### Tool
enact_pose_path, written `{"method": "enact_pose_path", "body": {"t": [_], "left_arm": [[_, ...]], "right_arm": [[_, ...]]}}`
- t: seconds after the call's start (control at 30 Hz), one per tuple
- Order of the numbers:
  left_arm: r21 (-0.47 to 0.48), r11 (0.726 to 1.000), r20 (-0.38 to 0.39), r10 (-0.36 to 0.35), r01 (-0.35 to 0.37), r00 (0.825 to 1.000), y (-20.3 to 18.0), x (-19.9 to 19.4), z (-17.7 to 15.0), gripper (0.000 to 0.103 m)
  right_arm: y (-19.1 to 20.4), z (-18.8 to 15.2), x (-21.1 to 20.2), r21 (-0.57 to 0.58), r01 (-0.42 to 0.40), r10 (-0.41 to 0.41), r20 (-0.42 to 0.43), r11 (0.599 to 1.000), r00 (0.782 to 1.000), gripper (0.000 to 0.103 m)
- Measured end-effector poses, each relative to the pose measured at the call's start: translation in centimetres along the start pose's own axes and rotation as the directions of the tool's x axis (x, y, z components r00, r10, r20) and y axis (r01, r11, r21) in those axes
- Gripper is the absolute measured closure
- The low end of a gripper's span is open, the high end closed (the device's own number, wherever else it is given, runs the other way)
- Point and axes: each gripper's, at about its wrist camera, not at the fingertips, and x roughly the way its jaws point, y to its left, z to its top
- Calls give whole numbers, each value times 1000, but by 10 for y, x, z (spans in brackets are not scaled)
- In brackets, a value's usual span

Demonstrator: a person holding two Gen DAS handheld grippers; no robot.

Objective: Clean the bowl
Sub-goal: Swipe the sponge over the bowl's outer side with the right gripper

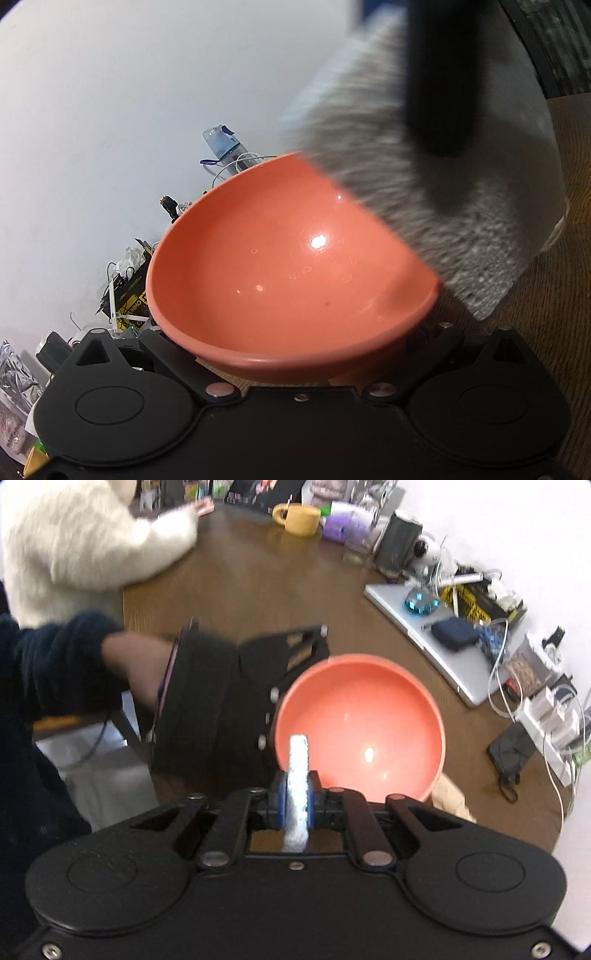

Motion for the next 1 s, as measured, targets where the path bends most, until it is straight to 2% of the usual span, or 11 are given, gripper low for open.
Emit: {"method": "enact_pose_path", "body": {"t": [0.1, 0.3, 0.53, 0.7, 0.83, 1.0], "left_arm": [[0, 1000, 0, 0, 0, 1000, 2, 3, 0, 3], [-1, 1000, -1, -1, 1, 1000, 7, 7, 1, 3], [-1, 1000, -1, -1, 1, 1000, 12, 13, 2, 3], [-1, 1000, -2, -1, 1, 1000, 16, 18, 2, 3], [-1, 1000, -1, 0, 0, 1000, 17, 18, 2, 3], [-1, 1000, -1, -1, 1, 1000, 11, 9, 0, 3]], "right_arm": [[-7, 16, -10, 24, -61, 58, 86, 998, 995, 91], [-8, 36, -22, -1, -70, 69, 173, 998, 983, 91], [-12, 51, -25, -19, -11, 16, 251, 1000, 968, 91], [-25, 53, -37, -4, 107, -101, 302, 994, 948, 91], [-36, 46, -34, 8, 219, -212, 292, 976, 933, 91], [-36, 23, -19, -52, 324, -313, 156, 945, 937, 92]]}}
